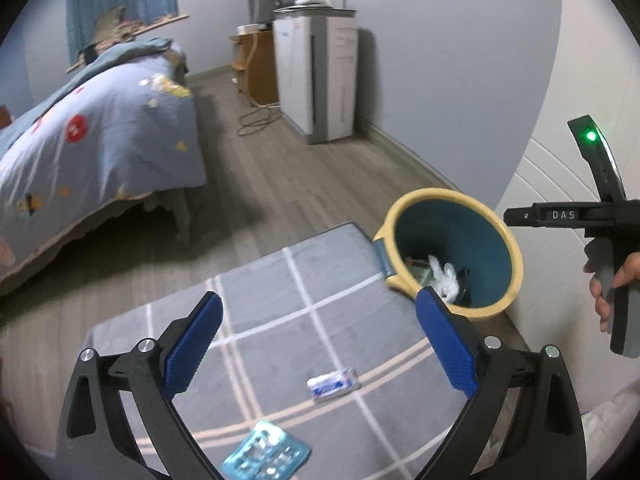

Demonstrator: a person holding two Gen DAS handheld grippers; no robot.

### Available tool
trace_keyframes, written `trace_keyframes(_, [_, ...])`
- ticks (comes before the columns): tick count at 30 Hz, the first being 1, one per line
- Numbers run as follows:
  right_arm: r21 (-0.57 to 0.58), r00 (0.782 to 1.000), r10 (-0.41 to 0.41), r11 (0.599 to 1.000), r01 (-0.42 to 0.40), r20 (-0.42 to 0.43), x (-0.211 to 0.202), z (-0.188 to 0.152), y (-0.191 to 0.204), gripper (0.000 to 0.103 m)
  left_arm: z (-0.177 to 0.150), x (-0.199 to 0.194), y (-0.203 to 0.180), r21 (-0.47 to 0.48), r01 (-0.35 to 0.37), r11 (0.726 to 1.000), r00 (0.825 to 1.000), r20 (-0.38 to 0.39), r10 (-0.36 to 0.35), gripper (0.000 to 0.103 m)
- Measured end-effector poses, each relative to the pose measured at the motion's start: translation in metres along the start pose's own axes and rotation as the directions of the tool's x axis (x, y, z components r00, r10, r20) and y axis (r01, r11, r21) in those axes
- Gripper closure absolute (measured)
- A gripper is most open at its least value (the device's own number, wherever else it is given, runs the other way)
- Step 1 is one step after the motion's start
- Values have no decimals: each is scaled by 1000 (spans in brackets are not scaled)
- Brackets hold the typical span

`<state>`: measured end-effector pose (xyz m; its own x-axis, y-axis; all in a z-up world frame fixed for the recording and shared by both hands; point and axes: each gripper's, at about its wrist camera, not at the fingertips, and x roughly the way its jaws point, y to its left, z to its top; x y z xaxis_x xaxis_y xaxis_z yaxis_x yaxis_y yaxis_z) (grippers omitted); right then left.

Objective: Collect trash
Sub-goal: 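Move both open tools back over the cushion, then lower the left tool onto the blue blister pack and grasp it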

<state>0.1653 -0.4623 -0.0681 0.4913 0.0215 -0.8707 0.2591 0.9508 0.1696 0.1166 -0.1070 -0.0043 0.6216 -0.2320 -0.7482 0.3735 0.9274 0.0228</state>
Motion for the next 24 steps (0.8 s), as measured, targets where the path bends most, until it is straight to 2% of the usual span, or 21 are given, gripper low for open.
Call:
trace_keyframes(7, [-70, 1000, 20, 997, -21, -4, -4, -9, 34, 6, -23, -23, 25, -32, -53, 998, 999, -9, 53, 7])
trace_keyframes(12, [-157, 998, 43, 986, -49, -36, -1, -19, 65, 6, -45, -28, 48, -103, -55, 993, 997, -50, 50, 7])
trace_keyframes(17, [-246, 996, 68, 966, -83, -65, 2, -32, 100, 6, -64, -31, 69, -119, -115, 986, 991, -84, 106, 7])
trace_keyframes(21, [-283, 990, 109, 950, -131, -91, 5, -41, 126, 6, -82, -32, 89, -165, -118, 979, 988, -116, 99, 7])
trace_keyframes(24, [-313, 986, 116, 938, -148, -117, 10, -49, 146, 6, -95, -28, 93, -144, -122, 982, 985, -135, 103, 7])
